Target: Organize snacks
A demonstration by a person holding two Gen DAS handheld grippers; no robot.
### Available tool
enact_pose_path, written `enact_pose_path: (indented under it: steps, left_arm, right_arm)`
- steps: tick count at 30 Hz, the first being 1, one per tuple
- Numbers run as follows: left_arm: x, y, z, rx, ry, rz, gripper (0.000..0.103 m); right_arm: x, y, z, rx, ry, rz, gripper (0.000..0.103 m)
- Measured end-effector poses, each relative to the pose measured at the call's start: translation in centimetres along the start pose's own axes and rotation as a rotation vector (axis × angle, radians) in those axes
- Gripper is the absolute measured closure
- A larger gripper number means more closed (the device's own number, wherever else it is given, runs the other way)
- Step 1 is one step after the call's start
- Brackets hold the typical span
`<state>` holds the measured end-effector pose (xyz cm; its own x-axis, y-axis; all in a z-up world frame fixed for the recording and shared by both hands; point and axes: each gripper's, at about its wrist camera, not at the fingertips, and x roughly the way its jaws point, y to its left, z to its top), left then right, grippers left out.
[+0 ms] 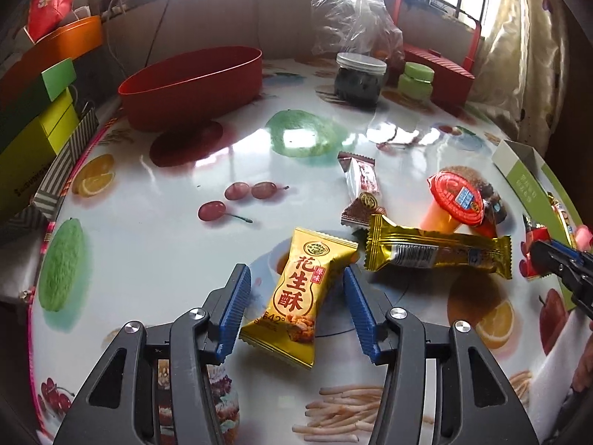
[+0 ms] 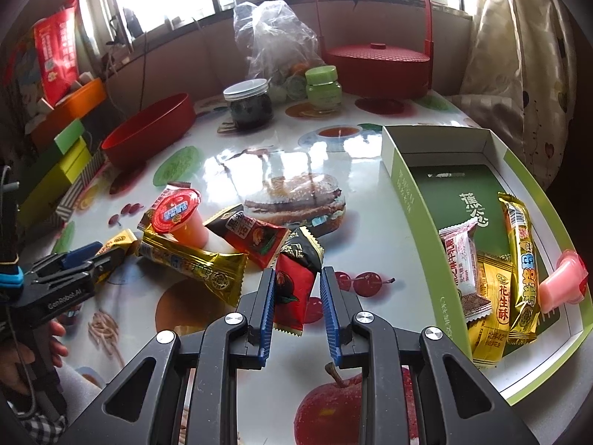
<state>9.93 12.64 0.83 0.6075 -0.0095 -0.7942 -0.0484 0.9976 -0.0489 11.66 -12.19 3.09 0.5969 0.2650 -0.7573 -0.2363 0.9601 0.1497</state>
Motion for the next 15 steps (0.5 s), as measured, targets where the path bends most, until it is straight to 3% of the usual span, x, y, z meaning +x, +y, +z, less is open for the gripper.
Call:
enact_pose_path:
  steps: [11, 13, 15]
  left_arm:
    - [0.23, -0.07, 0.08, -0.002, 0.008, 0.011, 0.051]
    - [0.17, -0.08, 0.04, -0.004, 0.004, 0.022, 0.058]
    - [0.06, 0.02, 0.01, -0.013, 0.0, 0.026, 0.074]
  right_arm:
    - [0.38, 0.26, -0.04, -0.004, 0.011, 0.008, 0.08]
    - [0.4, 0.26, -0.03, -0.003, 0.011, 0.009, 0.08]
    - [0.42, 0.31, -0.04, -0.004, 0.011, 0.008, 0.08]
